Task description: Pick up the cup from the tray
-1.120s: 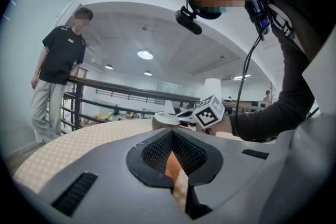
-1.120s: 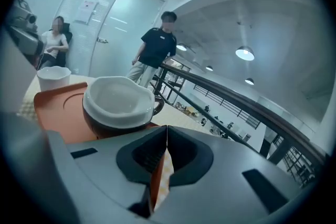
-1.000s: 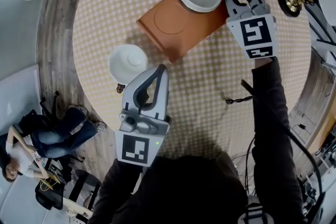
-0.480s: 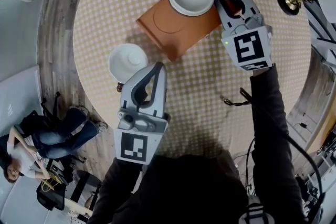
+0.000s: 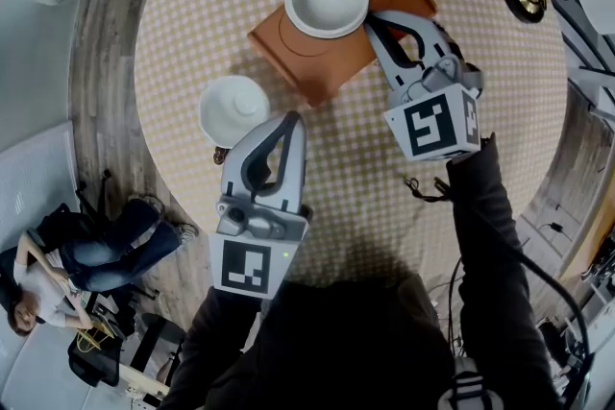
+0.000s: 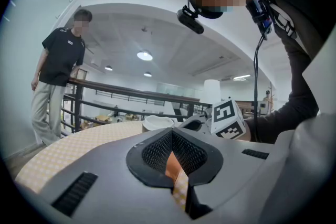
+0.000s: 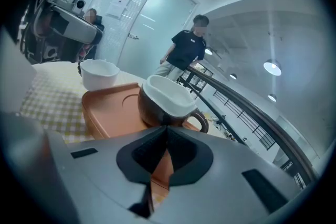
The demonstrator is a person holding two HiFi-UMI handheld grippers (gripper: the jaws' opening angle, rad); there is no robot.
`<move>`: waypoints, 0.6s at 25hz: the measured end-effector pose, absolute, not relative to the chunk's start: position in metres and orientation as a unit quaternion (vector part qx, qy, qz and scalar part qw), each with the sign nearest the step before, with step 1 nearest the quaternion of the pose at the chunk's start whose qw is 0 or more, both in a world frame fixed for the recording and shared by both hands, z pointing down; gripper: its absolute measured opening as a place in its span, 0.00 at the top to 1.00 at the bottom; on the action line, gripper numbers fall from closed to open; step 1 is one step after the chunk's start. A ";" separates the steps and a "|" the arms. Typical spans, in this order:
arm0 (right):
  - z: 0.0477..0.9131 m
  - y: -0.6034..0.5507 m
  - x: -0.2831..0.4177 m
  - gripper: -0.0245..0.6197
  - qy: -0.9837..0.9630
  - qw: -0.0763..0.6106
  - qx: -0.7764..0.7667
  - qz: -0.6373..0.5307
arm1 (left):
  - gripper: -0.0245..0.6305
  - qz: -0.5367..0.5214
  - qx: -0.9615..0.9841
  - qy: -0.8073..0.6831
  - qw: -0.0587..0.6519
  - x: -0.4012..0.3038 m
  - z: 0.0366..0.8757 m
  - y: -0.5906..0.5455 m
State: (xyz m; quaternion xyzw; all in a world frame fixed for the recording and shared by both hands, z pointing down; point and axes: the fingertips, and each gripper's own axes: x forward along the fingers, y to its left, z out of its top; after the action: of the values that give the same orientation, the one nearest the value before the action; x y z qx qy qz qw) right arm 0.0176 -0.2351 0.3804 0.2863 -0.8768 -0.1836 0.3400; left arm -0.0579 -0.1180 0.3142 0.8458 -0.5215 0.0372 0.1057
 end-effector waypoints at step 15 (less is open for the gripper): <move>0.382 -0.193 -0.015 0.95 -0.890 0.347 0.228 -0.188 | 0.95 0.036 0.848 -0.519 0.104 -0.057 0.305 -0.113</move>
State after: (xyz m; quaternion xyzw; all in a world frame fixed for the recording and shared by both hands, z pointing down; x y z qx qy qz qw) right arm -0.0155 -0.1934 0.3823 0.2276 -0.8902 -0.1880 0.3471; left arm -0.0574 -0.1128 0.3049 0.8477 -0.5188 0.0363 0.1045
